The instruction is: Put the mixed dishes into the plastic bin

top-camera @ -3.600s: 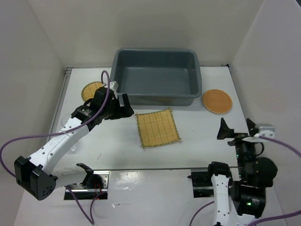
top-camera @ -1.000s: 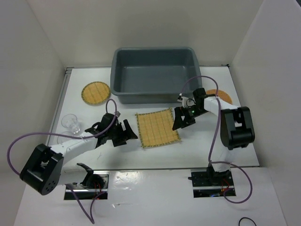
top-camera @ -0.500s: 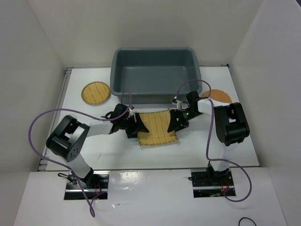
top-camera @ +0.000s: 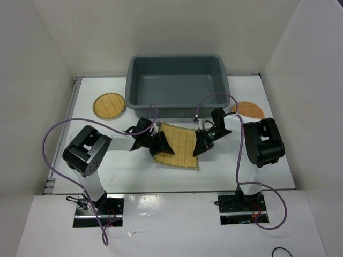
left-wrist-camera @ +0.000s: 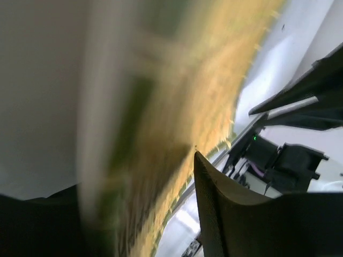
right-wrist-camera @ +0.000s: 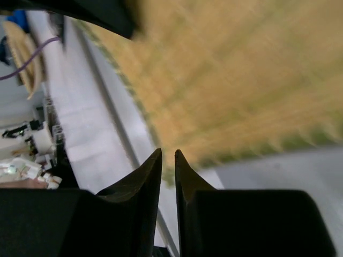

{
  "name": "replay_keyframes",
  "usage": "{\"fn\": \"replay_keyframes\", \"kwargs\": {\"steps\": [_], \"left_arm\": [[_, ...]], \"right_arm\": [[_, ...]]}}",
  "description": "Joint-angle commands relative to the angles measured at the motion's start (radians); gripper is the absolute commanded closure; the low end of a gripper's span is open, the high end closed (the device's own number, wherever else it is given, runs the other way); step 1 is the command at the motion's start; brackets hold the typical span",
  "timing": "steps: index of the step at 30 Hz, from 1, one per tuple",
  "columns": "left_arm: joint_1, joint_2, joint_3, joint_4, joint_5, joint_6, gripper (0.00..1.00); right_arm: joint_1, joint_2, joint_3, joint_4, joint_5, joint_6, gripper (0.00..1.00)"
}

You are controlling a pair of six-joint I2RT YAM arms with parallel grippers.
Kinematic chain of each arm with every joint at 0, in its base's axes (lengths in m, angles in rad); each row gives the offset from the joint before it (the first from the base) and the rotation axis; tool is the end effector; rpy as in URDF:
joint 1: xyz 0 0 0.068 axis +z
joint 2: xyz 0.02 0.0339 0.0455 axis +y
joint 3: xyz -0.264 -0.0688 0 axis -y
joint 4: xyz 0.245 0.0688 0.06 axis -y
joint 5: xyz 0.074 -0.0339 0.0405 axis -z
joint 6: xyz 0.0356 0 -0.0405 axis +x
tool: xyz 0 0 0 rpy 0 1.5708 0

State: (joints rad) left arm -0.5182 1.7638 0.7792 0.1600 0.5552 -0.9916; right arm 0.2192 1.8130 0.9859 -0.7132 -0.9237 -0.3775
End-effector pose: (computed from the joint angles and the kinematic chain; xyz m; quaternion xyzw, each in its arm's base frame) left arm 0.2747 -0.1782 0.1251 -0.1129 0.8940 -0.4261 0.0805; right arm 0.2830 0.0921 0.1347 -0.2696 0.8536 0.4431 0.0488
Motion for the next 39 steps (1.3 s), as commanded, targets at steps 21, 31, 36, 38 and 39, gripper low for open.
{"fn": "replay_keyframes", "kwargs": {"steps": [21, 31, 36, 38, 39], "left_arm": [[-0.080, -0.227, 0.400, -0.372, 0.198, 0.143, 1.00], [-0.005, -0.165, 0.480, -0.255, 0.298, 0.018, 1.00], [0.090, -0.040, 0.739, -0.244, 0.330, -0.076, 1.00], [0.122, 0.055, 0.863, -0.290, 0.341, -0.085, 1.00], [0.133, 0.087, 0.987, -0.303, 0.350, -0.085, 1.00]], "right_arm": [[-0.357, -0.492, 0.071, -0.105, -0.192, -0.057, 0.62], [-0.417, -0.511, 0.106, -0.049, -0.011, 0.053, 0.62], [-0.440, -0.511, 0.117, -0.016, 0.071, 0.106, 0.68], [-0.440, -0.502, 0.108, -0.006, 0.097, 0.118, 0.68], [-0.440, -0.501, 0.108, 0.003, 0.106, 0.129, 0.68]]}}
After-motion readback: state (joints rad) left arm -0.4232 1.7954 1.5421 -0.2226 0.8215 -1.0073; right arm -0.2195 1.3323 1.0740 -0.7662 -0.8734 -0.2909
